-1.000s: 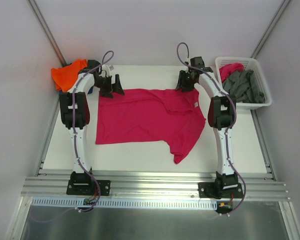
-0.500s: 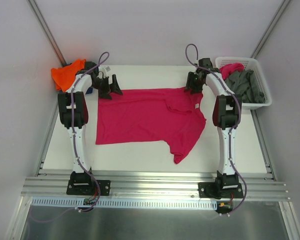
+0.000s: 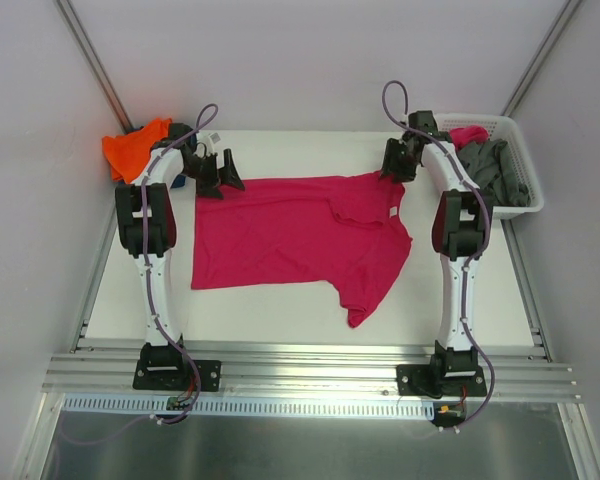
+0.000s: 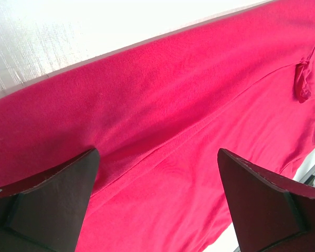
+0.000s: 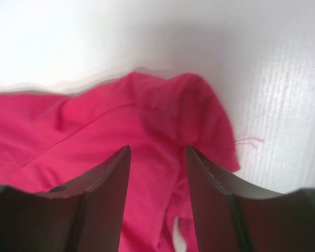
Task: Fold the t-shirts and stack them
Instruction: Fold the tshirt
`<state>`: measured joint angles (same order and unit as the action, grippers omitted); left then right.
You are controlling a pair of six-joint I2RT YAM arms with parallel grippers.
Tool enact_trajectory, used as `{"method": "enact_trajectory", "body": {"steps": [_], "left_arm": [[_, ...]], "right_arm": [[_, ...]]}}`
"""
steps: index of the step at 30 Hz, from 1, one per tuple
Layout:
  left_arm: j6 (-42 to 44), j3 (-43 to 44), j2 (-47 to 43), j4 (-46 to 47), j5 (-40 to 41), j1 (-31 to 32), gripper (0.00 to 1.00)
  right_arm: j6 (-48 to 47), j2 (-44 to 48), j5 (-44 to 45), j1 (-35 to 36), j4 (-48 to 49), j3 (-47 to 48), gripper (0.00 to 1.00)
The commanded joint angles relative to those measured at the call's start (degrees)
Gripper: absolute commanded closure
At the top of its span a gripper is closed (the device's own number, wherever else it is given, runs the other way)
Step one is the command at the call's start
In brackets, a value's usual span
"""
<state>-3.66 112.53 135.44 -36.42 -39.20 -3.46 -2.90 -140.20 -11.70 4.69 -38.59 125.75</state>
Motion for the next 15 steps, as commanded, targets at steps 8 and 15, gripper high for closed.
{"method": "enact_trajectory", "body": {"steps": [8, 15], "left_arm": [[0.8, -1.2, -2.5, -1.4, 1.1, 0.1, 0.01], [0.3, -1.4, -3.5, -1.2, 0.7, 0.4, 0.01]], "right_arm": [[2.7, 10.7, -5.5, 6.5, 0.4, 2.3, 0.48], [6.8, 5.8, -8.7, 6.1, 0.9, -2.3, 0.47]]}}
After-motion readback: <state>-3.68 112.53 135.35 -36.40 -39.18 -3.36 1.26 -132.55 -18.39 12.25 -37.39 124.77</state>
